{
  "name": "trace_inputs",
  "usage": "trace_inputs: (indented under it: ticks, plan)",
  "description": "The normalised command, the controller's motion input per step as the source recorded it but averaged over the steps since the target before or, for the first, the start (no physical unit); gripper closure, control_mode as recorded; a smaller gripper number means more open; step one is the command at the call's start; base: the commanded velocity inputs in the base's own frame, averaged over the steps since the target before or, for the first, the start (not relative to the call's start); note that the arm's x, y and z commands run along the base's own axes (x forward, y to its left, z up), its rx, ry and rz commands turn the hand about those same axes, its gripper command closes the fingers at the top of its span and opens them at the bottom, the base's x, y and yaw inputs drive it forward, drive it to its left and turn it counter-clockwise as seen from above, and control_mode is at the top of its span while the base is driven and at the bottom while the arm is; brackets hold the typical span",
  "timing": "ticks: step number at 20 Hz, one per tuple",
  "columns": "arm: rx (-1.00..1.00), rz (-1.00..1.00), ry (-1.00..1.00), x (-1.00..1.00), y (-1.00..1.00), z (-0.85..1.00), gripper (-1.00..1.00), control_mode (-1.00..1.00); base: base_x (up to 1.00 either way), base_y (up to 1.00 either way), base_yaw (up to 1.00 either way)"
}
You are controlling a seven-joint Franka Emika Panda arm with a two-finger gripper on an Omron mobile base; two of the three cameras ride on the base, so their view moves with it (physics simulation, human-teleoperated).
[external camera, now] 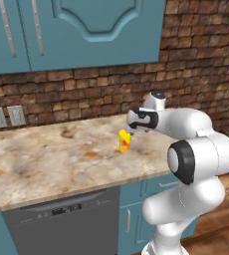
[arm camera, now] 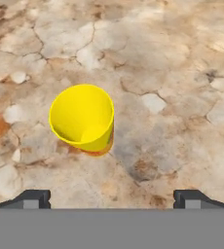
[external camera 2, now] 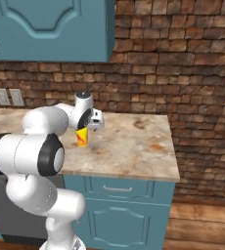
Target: Place the pitcher and cup on the dining counter for serving.
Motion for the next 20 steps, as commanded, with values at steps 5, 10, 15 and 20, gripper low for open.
trace_inputs:
  ticks: [5,10,15,20]
  plan:
    - [0.00,0.00,0.06,0.30,0.04,-0.19,-1.00,-1.00,0.00,0.00,0.00]
    - [0.00,0.00,0.05,0.26,0.00,-0.25,-1.00,-1.00,0.00,0.00,0.00]
    - [0.00,0.00,0.00,0.31,0.00,-0.12,-1.00,-1.00,0.00,0.00,0.00]
    - [0.00,0.00,0.00,0.33,0.05,0.00,-1.00,-1.00,0.00,0.00,0.00]
